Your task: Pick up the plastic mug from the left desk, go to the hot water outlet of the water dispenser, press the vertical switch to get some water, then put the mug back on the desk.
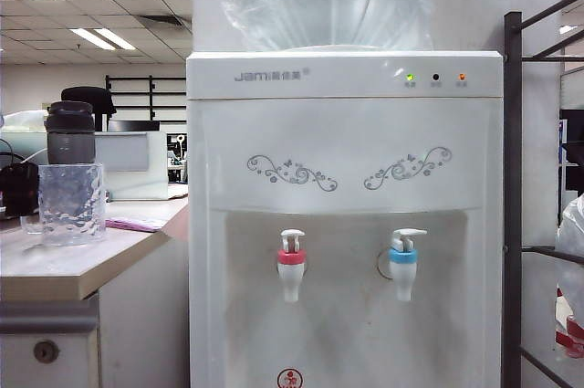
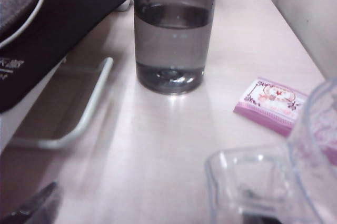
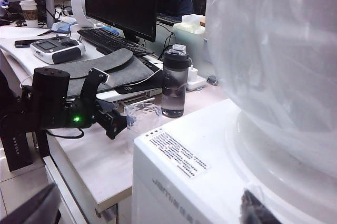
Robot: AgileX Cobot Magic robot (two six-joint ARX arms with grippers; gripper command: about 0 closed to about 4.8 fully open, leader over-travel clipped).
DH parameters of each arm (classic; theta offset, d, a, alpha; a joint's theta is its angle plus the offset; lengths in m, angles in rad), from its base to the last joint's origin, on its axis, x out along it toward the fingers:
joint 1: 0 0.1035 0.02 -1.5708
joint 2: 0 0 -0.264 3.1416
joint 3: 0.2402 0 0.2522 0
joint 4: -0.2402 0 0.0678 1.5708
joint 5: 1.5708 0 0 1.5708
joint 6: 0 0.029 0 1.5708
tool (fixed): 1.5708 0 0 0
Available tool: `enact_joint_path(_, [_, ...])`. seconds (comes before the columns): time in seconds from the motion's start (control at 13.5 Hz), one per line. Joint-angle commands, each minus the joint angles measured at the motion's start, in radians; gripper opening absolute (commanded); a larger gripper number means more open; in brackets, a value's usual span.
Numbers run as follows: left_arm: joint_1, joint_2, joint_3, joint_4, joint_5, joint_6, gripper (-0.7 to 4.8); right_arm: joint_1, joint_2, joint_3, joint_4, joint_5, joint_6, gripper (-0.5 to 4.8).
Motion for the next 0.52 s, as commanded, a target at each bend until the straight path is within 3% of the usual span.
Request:
enact_joint_path(0.07, [0.003,-0.001,0.005,0.017,0.085,0.003,-0.07,0.001,-0.002,0.004,0.005,0.002,0.005,4.79])
enact_joint_path(0.52, [0.002,-0.001,0.004,0.010,0.107,0.003,-0.05,0.001,-0.004,0.004,0.022,0.002,0.005,4.79])
